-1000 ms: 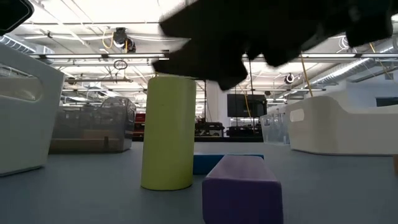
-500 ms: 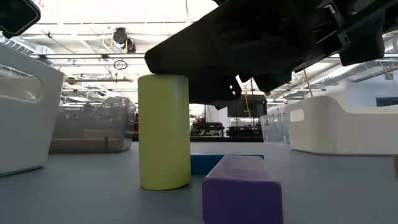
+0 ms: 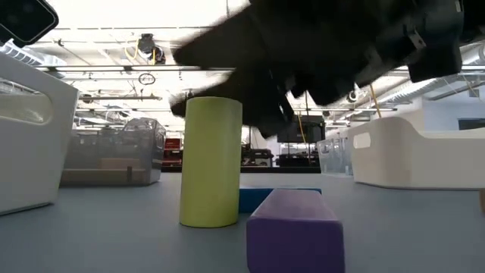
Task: Sort & place blocks by color
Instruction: Put the yellow block into the gray bin
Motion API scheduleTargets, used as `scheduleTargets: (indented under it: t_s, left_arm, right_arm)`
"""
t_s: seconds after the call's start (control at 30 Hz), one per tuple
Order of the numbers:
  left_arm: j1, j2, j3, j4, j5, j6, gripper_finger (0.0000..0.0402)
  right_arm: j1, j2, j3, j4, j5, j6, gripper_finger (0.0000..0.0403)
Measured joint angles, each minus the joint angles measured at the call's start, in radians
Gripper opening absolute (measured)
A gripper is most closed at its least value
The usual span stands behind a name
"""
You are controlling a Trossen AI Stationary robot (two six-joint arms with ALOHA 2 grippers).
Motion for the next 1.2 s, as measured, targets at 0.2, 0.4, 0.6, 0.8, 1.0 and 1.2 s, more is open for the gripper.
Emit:
scheduleTargets:
  t_s: [0.2,0.4,0.6,0.8,1.0,1.2]
  left_arm:
    - [0.000,0.000,0.000,-0.001,0.000,0.017,0.0200]
    - [0.000,0.000,0.000,-0.003,0.000,0.024,0.0200]
    - [0.000,0.000,0.000,-0.003,0.000,0.035,0.0200]
    - [0.000,0.000,0.000,-0.004,0.000,0.039,0.0200]
    - [0.000,0.000,-0.001,0.012,-0.014,0.121,0.0200]
    - [0.003,0.000,-0.001,0.176,-0.150,0.379,0.0200]
  right_arm:
    - [0.000,0.001,0.000,-0.122,0.005,-0.032,0.0251]
    - [-0.004,0.001,0.000,-0.138,0.027,-0.035,0.0231]
    - [-0.006,0.000,0.000,-0.120,0.028,-0.031,0.0163]
    - [-0.007,0.000,0.000,-0.117,0.027,-0.009,0.0108]
    - [-0.019,-0.071,0.000,-0.103,0.023,-0.008,0.0108]
    - [-0.074,-0.218,0.000,-0.112,0.026,-0.085,0.0111]
